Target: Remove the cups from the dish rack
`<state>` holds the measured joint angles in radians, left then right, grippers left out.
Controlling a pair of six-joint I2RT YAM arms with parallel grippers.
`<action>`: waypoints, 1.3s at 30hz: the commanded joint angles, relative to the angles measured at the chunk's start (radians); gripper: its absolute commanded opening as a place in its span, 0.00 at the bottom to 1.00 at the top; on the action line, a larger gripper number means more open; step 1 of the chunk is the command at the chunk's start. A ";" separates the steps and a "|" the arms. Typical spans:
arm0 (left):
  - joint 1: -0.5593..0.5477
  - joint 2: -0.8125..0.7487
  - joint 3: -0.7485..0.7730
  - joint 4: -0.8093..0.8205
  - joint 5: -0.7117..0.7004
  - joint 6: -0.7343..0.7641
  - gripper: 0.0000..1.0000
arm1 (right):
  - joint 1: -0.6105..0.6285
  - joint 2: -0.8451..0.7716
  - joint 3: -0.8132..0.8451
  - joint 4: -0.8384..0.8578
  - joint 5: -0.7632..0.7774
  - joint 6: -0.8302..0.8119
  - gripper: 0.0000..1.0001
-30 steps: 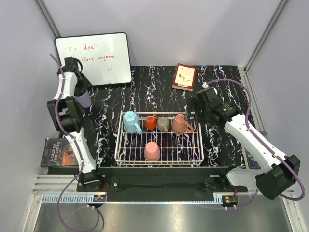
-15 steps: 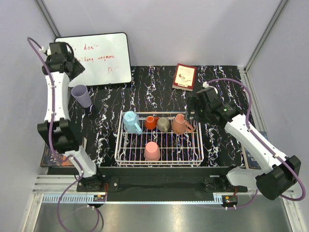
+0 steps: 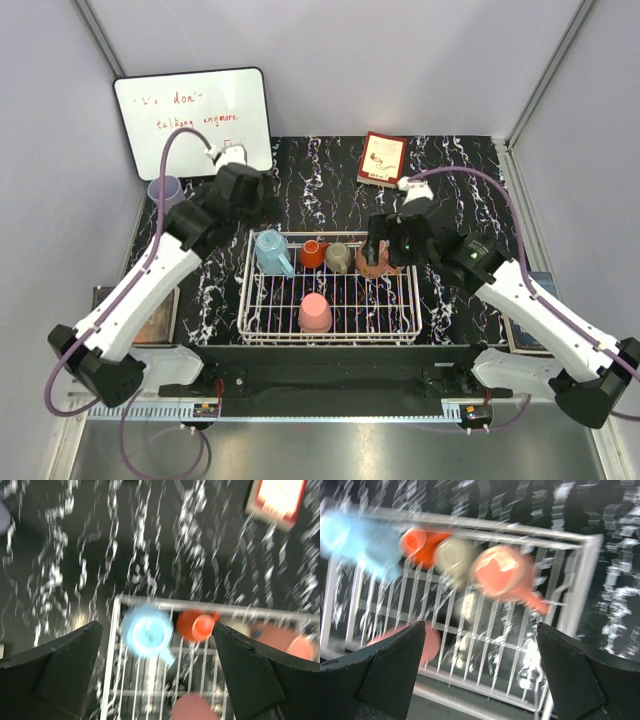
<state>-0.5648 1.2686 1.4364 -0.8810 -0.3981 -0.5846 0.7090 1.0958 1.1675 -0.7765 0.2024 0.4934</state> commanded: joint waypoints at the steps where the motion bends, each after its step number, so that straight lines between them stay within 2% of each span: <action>1: -0.056 -0.201 -0.122 0.014 -0.131 -0.124 0.99 | 0.138 0.042 0.069 -0.038 0.043 -0.006 1.00; 5: -0.101 -0.311 -0.204 0.028 -0.133 -0.121 0.99 | 0.379 0.136 0.077 -0.044 0.138 0.074 1.00; 8: -0.106 -0.345 -0.221 -0.004 -0.133 -0.109 0.99 | 0.481 0.223 0.101 -0.047 0.161 0.128 1.00; 12: -0.109 -0.403 -0.261 -0.022 -0.111 -0.116 0.99 | 0.556 0.309 0.152 -0.038 0.180 0.160 1.00; 32: -0.121 -0.422 -0.321 -0.030 -0.068 -0.109 0.99 | 0.573 0.555 0.210 0.054 0.115 0.139 1.00; 34: -0.121 -0.422 -0.320 -0.030 -0.070 -0.106 0.99 | 0.575 0.569 0.213 0.054 0.111 0.132 0.94; 35: -0.121 -0.422 -0.320 -0.030 -0.071 -0.103 0.99 | 0.573 0.570 0.212 0.054 0.109 0.131 0.84; 38: -0.122 -0.425 -0.318 -0.030 -0.074 -0.101 0.99 | 0.573 0.561 0.212 0.054 0.114 0.129 0.68; 39: -0.122 -0.425 -0.321 -0.032 -0.076 -0.101 0.99 | 0.573 0.558 0.210 0.052 0.114 0.125 0.57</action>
<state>-0.6811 0.8524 1.1183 -0.9421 -0.4751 -0.6998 1.2774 1.6718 1.3315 -0.7479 0.3084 0.6250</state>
